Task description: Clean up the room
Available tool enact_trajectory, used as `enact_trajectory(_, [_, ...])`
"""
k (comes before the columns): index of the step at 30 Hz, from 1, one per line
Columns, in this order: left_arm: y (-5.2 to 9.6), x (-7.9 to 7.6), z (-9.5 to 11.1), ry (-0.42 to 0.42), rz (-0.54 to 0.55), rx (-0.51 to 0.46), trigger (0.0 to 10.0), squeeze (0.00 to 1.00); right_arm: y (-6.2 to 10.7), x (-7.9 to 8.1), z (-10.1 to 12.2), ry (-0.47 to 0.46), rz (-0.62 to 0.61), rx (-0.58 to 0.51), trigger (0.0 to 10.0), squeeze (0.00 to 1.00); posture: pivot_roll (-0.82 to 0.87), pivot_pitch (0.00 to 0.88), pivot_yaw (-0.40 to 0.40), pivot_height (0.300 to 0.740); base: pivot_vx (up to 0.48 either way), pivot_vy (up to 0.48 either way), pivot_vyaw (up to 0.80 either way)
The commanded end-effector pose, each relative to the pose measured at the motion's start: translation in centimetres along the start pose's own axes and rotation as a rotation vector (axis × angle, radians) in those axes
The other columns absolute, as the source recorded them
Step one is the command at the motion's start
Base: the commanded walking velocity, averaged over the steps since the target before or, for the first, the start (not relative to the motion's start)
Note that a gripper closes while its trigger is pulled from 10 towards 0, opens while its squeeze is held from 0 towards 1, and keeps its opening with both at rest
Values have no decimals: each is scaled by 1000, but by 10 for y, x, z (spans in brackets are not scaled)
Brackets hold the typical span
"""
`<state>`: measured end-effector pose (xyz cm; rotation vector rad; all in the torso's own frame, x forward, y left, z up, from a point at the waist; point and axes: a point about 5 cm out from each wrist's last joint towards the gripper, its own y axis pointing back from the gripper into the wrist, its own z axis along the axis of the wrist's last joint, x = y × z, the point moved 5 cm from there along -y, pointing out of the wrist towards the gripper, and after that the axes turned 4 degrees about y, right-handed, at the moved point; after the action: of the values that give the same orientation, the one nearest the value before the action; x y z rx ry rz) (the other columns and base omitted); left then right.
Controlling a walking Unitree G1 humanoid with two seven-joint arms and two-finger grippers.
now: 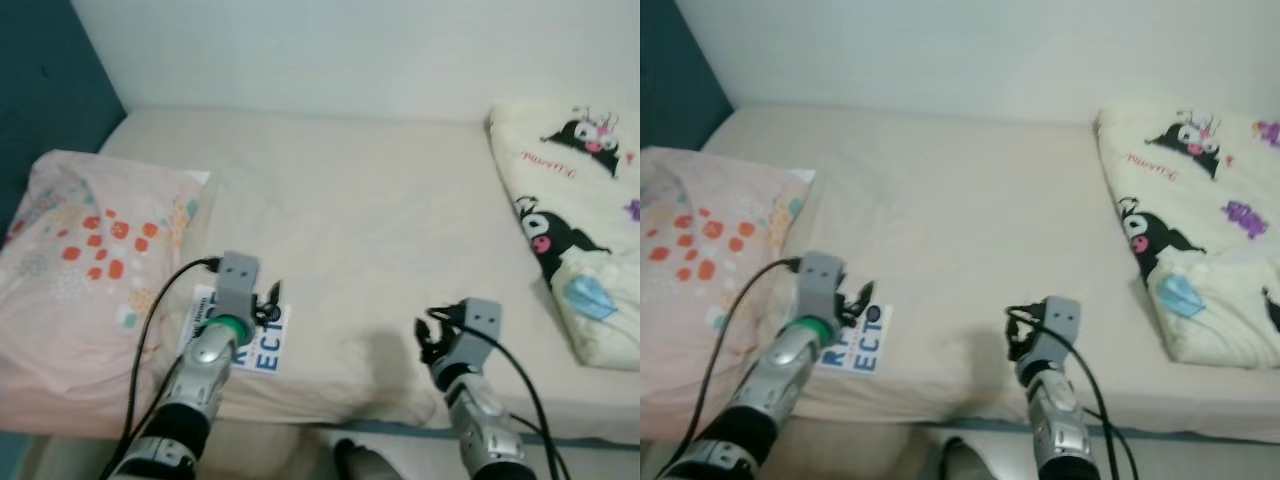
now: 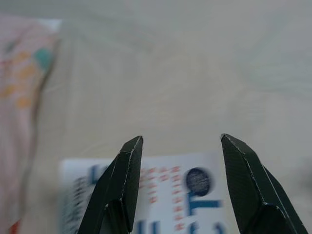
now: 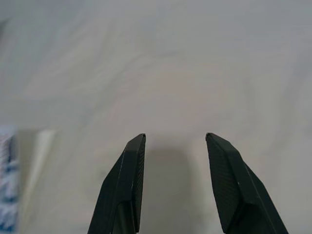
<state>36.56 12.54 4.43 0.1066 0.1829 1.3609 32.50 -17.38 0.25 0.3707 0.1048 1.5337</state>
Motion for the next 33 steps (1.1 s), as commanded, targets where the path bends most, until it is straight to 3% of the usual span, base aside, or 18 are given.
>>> enact_trajectory(1, [5, 4, -11, 22, 12, 34, 10000, 0, 4, -4, -4, 4, -10, 4, 10000, 0, 10, 142, 121, 736, 0, 0, 0])
enact_trajectory(9, [9, -2, -11, 0, -28, 23, 10000, 0, 7, -3, 5, -13, -14, -45, 10000, 0, 5, 139, 111, 736, 0, 0, 0])
enact_trajectory(15, [9, -13, -11, -7, -82, 26, 10000, 0, 7, -2, 7, -16, -21, -58, 10000, 0, -2, 131, 112, 736, 0, -294, 0])
enact_trajectory(33, [13, -16, -15, -5, -113, 41, 10000, 0, 12, 4, 5, -41, -4, -53, 10000, 0, -9, 136, 109, 736, 0, -328, 0])
